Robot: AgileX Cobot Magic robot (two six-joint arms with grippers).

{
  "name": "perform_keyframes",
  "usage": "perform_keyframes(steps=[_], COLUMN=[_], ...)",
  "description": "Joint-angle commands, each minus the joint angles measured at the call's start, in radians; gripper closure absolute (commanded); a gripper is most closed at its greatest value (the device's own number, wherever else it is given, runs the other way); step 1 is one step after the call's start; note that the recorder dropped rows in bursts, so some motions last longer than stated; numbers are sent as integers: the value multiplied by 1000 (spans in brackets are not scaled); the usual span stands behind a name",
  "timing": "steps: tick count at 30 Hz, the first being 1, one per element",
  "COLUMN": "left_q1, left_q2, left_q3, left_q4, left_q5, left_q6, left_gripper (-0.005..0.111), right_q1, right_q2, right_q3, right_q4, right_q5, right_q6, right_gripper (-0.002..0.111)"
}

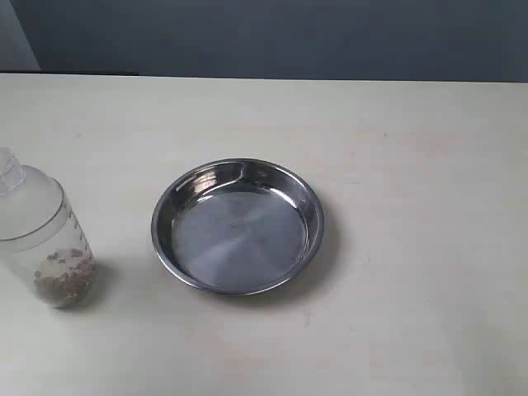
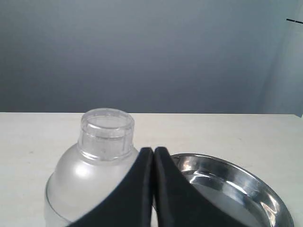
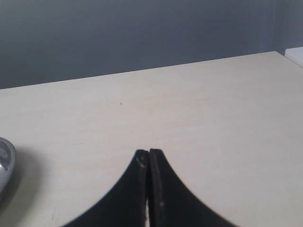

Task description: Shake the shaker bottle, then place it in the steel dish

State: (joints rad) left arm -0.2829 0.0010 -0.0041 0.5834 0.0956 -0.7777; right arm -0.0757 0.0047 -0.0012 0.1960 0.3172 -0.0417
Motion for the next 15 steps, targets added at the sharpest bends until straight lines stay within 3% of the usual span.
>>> perform_keyframes(steps=[1, 7, 15], left_q1=[-7, -7, -7], left_q2=[-1, -1, -1], left_q3=[4, 4, 4], left_q4=[46, 61, 35], left_q5=[-11, -42, -371], left_q6=[-1, -5, -56], left_gripper=[106, 106, 106], right_q1=[-5, -5, -5], right_q2=[-5, -5, -5], right_q3=[1, 1, 1], right_q4=[0, 0, 0], right_q5=[-13, -13, -13], right_q6=[-2, -2, -2], right_gripper=[109, 109, 109])
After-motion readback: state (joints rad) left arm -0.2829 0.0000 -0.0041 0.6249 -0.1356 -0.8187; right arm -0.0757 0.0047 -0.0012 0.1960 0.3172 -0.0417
